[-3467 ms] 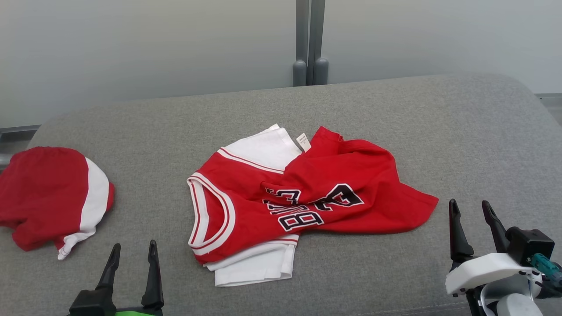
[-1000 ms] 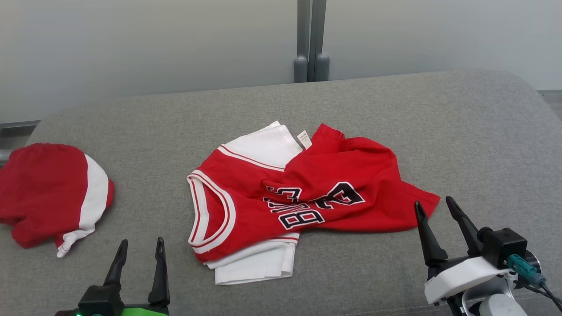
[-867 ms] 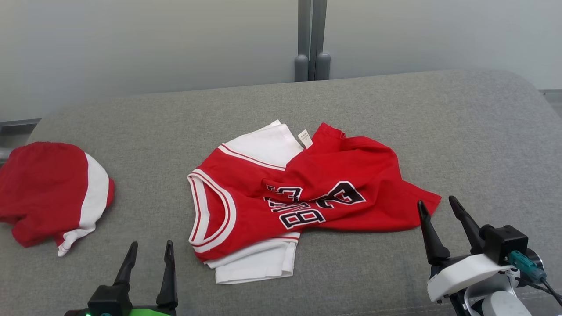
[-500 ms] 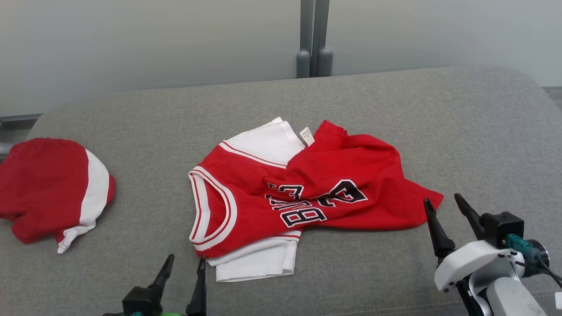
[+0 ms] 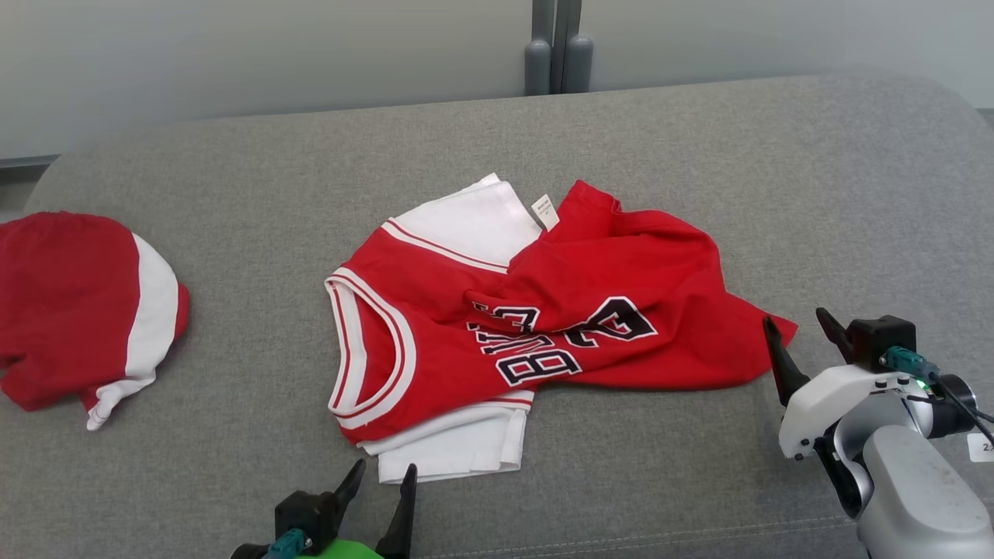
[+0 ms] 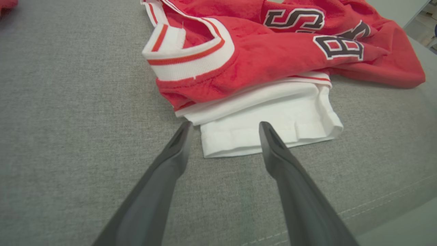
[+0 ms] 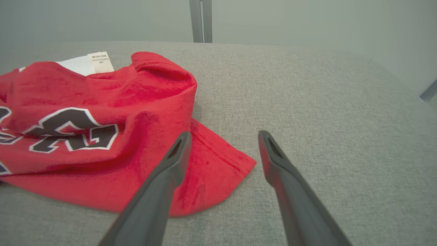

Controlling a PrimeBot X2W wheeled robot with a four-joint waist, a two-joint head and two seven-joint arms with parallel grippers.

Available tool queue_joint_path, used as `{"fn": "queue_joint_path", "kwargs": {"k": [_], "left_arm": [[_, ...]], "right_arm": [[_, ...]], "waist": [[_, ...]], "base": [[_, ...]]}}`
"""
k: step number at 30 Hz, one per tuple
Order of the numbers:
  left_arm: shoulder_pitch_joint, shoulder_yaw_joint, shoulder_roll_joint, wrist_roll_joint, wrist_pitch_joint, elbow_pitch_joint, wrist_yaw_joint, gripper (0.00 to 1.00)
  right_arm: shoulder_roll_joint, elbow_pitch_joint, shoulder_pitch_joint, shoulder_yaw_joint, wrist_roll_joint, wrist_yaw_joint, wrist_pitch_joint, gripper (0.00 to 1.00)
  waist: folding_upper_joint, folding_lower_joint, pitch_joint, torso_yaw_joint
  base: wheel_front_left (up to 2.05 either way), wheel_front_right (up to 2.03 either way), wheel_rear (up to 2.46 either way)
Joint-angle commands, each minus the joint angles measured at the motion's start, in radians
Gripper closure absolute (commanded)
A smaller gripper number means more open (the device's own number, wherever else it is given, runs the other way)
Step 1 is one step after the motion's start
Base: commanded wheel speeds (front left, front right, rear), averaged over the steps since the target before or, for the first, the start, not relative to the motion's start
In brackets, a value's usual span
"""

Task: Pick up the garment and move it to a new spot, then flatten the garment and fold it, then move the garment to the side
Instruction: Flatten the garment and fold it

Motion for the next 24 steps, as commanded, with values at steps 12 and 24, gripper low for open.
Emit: {"fn": "queue_joint_path", "kwargs": {"k": [12, 24], "left_arm": [[-0.089, -0.06, 0.003, -0.068, 0.0, 0.098, -0.004, 0.0], [-0.14, -0.171, 0.005, -0.173, 0.012, 0.196, -0.003, 0.81]], "right_arm": [[-0.006, 0.303, -0.177, 0.048, -0.002, 0.0, -0.026, 0.0], [-0.005, 0.492, -0.271, 0.002, -0.065, 0.0, -0.046, 0.54]], "waist": [[0.0, 0.0, 0.076, 0.028], [0.0, 0.0, 0.107, 0.055]], "base": [[0.0, 0.0, 0.0], [0.0, 0.0, 0.0]]}}
